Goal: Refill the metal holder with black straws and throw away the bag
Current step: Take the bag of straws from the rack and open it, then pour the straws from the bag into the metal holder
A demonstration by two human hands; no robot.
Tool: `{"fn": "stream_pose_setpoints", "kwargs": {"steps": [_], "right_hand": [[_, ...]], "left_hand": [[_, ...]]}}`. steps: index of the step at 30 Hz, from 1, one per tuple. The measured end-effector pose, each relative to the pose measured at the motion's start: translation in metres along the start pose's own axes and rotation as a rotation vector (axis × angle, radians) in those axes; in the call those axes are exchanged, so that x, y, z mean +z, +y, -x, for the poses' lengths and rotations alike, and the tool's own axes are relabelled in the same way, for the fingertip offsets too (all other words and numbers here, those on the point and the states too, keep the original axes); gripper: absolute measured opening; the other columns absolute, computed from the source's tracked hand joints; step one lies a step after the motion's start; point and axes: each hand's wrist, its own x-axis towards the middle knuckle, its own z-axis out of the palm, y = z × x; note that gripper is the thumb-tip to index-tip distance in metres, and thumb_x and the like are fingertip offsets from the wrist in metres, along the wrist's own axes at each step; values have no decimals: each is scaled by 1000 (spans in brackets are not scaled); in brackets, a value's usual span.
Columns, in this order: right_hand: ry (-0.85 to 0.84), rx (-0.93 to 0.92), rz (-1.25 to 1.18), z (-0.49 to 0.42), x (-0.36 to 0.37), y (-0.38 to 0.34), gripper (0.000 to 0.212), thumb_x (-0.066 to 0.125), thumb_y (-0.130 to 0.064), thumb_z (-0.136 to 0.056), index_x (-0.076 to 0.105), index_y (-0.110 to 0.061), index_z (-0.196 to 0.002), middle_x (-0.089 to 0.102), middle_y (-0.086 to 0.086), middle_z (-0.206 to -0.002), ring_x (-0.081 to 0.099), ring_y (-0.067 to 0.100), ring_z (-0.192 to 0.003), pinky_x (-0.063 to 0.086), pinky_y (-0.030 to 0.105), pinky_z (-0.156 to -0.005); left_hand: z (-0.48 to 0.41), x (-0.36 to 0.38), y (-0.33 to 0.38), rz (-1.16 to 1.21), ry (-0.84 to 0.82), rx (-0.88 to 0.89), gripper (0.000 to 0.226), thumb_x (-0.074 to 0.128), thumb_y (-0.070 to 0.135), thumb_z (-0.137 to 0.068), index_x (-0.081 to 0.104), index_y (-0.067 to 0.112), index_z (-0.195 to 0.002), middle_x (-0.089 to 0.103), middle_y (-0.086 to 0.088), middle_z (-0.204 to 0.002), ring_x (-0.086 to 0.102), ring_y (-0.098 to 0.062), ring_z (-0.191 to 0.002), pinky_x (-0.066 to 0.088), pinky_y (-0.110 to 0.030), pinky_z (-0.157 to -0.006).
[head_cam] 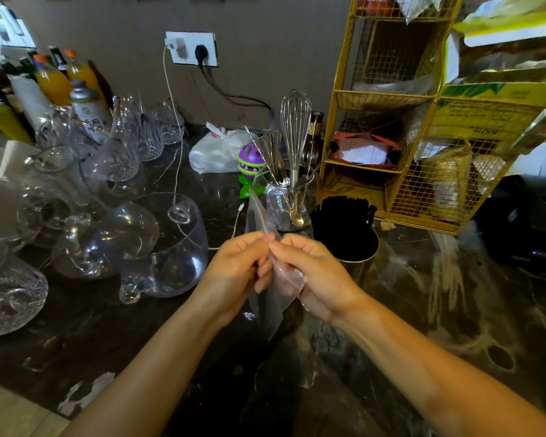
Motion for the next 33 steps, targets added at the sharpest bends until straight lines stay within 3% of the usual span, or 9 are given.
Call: {"fn": "stream_pose_setpoints", "kwargs": {"steps": [2,5,9,14,19,22,26,33], "right_hand": [[44,15,-13,-1,1,-1,21,47,-14,-86,53,-2,-70,66,0,-58,63,16,-52,52,28,-62],[133,10,96,-1,1,-1,25,48,-14,-87,53,-8,-63,59,4,-59,56,15,-56,48,31,-64],[300,-33,335,-3,-5,-2,42,55,-10,-83,46,-20,-43,43,-8,-34,39,3,-35,33,15,-39],[381,-45,466,-1,-12,-12,31,50,3,-77,45,-4,-47,44,5,-40,35,3,-27,28,11,-32],[453,-57,567,0,-21,-20,27,50,5,-75,47,4,-48,43,11,-45,33,3,-29,29,11,-35],[490,-72,660,0,-25,-22,28,54,3,-74,45,13,-49,42,14,-49,34,10,-39,31,17,-43],[554,-109,741,0,-30,-23,36,56,4,-71,33,-13,-48,31,1,-49,29,13,-49,27,27,-51],[517,-56,804,1,-29,-24,37,55,5,-70,33,-16,-50,33,-1,-49,29,12,-47,26,26,-48]], "left_hand": [[0,1,2,17,29,2,36,46,26,-82,50,22,-47,44,8,-39,36,-6,-35,36,-13,-41],[0,0,5,-141,107,-8,38,43,15,-87,49,13,-49,43,5,-39,36,-9,-36,36,-15,-41],[0,-6,8,-374,242,42,39,47,6,-85,49,7,-46,47,3,-33,41,-5,-33,39,-14,-41],[0,-17,8,-490,368,117,34,51,-3,-80,50,-2,-45,51,5,-31,43,-2,-29,35,-8,-36],[1,-32,8,-558,461,180,45,51,1,-77,50,15,-35,47,1,-27,40,-4,-27,33,-8,-35],[1,-37,6,-597,517,184,45,51,5,-77,51,16,-33,45,0,-27,38,-6,-27,32,-12,-32],[1,-40,6,-704,647,216,39,52,4,-77,49,5,-38,40,5,-27,38,-10,-31,29,-15,-33],[3,-38,10,-714,660,186,39,51,4,-78,49,4,-40,42,4,-30,39,-9,-30,34,-24,-36]]}}
